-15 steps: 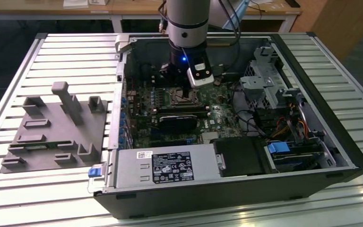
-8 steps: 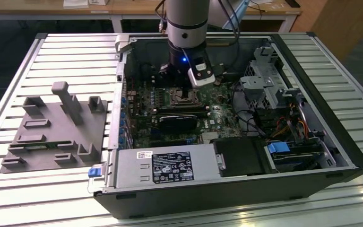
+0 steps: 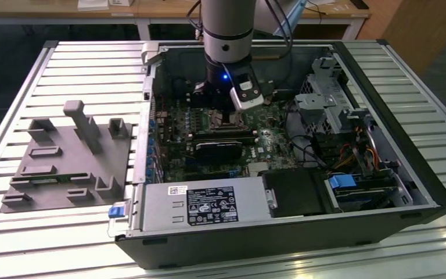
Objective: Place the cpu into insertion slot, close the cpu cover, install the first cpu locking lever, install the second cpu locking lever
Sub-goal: 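Install the second cpu locking lever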
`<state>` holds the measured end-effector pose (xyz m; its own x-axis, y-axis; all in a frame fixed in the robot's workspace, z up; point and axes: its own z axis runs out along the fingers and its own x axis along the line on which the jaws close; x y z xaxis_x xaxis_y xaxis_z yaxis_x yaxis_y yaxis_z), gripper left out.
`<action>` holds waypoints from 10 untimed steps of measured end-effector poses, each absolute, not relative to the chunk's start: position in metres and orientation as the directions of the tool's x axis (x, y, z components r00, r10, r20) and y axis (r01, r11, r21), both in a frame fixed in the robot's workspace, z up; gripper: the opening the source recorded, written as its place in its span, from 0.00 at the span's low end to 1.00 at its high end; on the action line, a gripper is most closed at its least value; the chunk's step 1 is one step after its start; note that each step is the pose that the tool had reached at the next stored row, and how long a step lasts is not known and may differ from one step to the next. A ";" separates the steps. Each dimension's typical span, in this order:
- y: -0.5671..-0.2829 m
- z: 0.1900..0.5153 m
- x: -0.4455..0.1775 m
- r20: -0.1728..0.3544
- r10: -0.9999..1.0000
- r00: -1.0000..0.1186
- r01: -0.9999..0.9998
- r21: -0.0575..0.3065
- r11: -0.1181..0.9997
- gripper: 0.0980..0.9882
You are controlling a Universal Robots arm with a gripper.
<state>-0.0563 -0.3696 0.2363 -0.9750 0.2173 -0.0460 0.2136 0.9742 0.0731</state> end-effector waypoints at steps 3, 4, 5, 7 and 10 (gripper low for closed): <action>-0.371 0.234 -0.057 -0.046 0.213 -0.976 0.210 0.073 0.975 0.00; -0.371 0.234 -0.057 -0.046 0.213 -0.976 0.210 0.073 0.975 0.00; -0.371 0.234 -0.057 -0.046 0.213 -0.976 0.210 0.073 0.975 0.00; -0.370 0.234 -0.057 -0.046 0.213 -0.976 0.209 0.073 0.975 0.00; -0.371 0.233 -0.058 -0.045 0.213 -0.976 0.209 0.078 0.975 0.00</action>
<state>-0.0576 -0.3709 0.2330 -0.9760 0.2132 -0.0450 0.2094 0.9747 0.0777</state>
